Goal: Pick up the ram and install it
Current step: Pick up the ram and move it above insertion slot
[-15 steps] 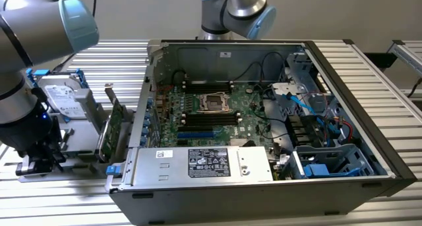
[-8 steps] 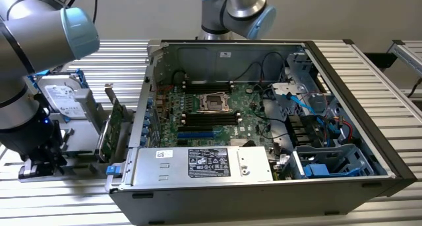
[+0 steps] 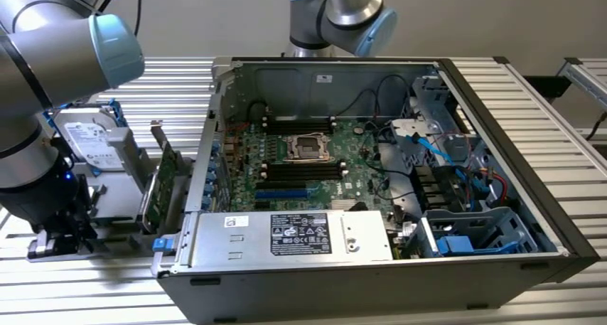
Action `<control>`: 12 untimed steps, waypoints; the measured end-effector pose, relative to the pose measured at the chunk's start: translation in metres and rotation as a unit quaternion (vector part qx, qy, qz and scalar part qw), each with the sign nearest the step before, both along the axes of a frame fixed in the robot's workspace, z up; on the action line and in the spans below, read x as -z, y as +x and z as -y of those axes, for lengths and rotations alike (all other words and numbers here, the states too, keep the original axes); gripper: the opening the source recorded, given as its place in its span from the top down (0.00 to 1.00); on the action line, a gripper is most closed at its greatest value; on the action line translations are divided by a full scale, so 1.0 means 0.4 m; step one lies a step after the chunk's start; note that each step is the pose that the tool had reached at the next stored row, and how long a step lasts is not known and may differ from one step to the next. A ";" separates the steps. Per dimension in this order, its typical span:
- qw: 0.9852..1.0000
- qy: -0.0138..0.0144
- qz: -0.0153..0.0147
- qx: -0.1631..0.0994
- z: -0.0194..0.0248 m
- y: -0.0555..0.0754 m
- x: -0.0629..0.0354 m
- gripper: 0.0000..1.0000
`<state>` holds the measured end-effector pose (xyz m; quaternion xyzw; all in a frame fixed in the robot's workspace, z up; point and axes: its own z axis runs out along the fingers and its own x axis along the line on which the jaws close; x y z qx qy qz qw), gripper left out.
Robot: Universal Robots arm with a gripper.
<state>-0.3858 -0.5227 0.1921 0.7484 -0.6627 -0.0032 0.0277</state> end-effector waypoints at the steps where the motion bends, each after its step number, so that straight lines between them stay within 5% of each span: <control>1: 1.000 0.000 0.000 0.003 0.000 0.000 0.000 0.69; 12: 1.000 0.000 0.000 0.016 -0.001 0.000 -0.001 0.69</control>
